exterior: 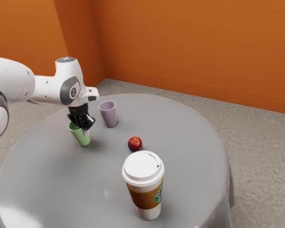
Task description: Place the left cup onto the right cup
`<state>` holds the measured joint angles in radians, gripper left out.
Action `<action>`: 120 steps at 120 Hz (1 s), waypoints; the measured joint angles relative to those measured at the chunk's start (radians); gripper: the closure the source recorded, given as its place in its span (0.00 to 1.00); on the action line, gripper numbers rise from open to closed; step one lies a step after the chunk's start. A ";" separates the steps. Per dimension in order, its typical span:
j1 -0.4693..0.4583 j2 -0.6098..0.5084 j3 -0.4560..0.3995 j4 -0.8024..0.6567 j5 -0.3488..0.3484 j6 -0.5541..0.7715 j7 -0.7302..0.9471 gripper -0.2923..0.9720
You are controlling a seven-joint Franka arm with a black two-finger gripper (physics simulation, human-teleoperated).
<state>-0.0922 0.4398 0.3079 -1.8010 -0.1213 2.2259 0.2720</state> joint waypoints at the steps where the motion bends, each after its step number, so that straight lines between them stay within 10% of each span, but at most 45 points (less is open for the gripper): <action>1: 0.000 0.000 0.000 0.004 0.001 -0.004 -0.001 0.84; 65: 0.001 0.123 -0.043 0.521 0.130 -0.373 -0.078 0.85; 120: 0.019 0.262 -0.067 0.761 0.127 -0.418 -0.107 0.85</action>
<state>-0.0730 0.7018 0.2410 -1.0400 0.0057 1.8079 0.1647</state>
